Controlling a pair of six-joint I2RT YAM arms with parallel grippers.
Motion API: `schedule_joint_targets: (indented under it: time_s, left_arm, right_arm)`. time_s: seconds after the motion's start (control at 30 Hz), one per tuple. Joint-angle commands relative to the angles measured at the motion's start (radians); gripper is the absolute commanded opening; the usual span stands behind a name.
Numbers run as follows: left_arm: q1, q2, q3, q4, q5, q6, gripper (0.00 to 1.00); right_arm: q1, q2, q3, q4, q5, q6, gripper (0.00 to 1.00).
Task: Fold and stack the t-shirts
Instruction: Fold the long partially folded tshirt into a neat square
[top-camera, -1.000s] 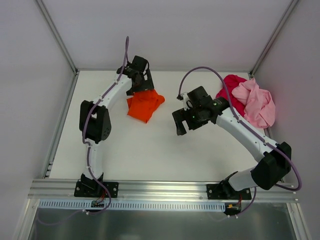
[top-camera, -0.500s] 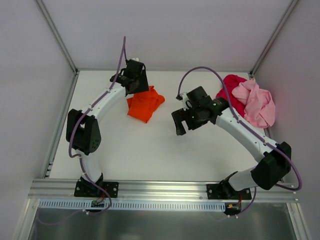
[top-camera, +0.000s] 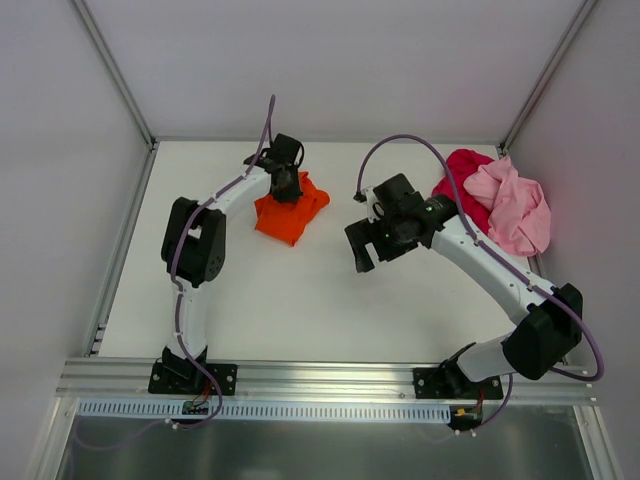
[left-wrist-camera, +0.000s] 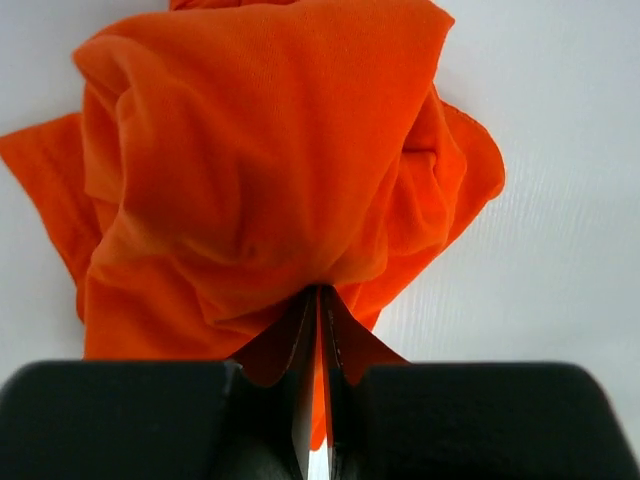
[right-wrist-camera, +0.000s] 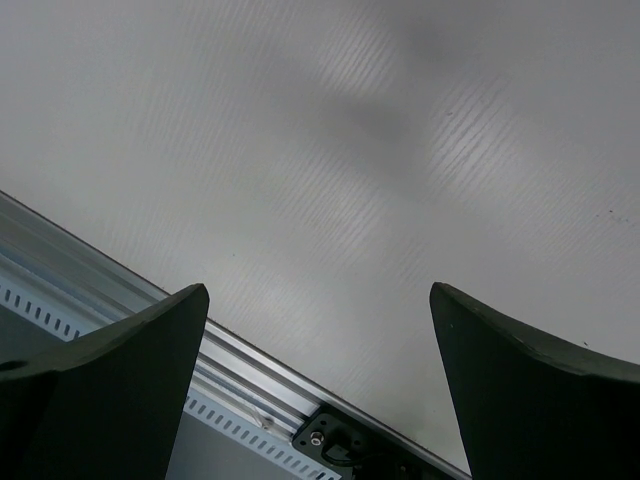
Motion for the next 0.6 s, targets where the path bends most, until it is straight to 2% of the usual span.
schedule_joint_targets:
  time_s: [0.0,0.27,0.57]
  left_arm:
    - [0.007,0.044,0.061,-0.002,0.041,0.021,0.04]
    - [0.033,0.171,0.135,-0.063,0.153,-0.021,0.05]
    - [0.076,0.181,0.116,-0.083,0.233,-0.051,0.04]
  right_arm:
    - [0.002,-0.028,0.046,-0.027,0.016,-0.016,1.00]
    - [0.004,-0.021,0.109,-0.065,0.034,-0.026,1.00]
    - [0.002,-0.025,0.115,-0.078,0.028,-0.023,1.00]
